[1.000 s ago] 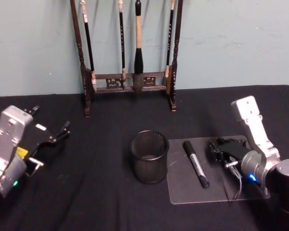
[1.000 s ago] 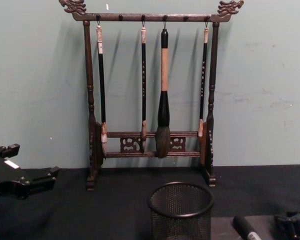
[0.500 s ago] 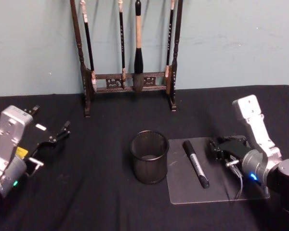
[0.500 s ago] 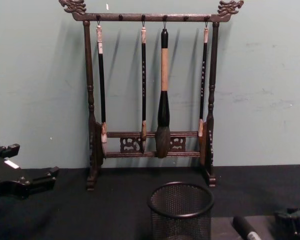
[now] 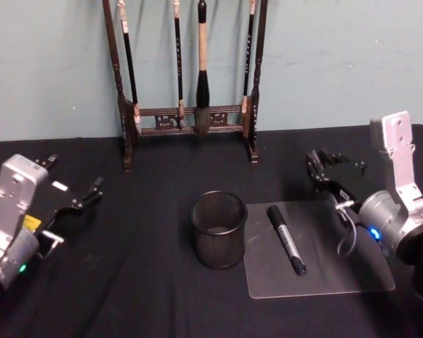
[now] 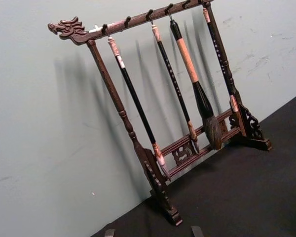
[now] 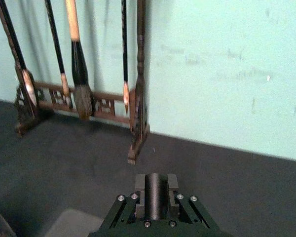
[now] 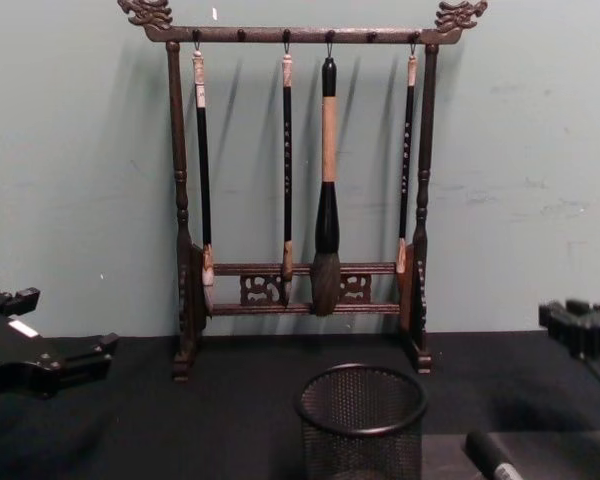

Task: Pick up the water-based marker from the table and place it into the pen holder.

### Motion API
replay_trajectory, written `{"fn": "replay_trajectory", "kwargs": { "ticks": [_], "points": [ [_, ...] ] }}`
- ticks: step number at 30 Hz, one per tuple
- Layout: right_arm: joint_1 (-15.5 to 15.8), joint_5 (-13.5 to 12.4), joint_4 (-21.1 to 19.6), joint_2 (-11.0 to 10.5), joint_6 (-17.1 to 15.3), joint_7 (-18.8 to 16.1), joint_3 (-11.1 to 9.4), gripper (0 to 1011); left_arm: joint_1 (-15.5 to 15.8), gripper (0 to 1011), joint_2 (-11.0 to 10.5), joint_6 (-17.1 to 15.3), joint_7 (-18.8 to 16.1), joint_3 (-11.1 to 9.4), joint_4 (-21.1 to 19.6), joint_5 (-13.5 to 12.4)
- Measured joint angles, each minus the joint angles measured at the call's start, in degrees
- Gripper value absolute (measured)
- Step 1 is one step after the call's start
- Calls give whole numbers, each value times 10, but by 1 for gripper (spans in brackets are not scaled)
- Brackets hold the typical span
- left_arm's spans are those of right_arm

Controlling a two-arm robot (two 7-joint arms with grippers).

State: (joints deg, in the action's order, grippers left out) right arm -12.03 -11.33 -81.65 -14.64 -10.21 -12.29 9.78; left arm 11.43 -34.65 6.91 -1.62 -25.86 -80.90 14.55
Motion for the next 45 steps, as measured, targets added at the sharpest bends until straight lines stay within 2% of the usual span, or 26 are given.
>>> {"fn": "replay_trajectory", "kwargs": {
  "ticks": [1,2,4,18,31,35,37,45],
  "points": [
    [-3,-2,-2,5,19,-2,-2,263,0,1001,0,0,0,0,0,0],
    [-3,-2,-2,5,19,-2,-2,263,0,1001,0,0,0,0,0,0],
    [-8,-3,-2,10,42,-5,-3,263,0,1001,0,0,0,0,0,0],
    [-34,-6,12,26,114,-25,11,263,0,1001,0,0,0,0,0,0],
    [-51,-14,19,32,142,-55,39,262,0,1001,0,0,0,0,0,0],
    [-58,-18,22,32,152,-70,54,262,0,1001,0,0,0,0,0,0],
    [-65,-26,24,30,157,-88,73,262,0,1001,0,0,0,0,0,0],
    [-71,-44,25,29,164,-112,96,262,0,1001,0,0,0,0,0,0]
  ]
}}
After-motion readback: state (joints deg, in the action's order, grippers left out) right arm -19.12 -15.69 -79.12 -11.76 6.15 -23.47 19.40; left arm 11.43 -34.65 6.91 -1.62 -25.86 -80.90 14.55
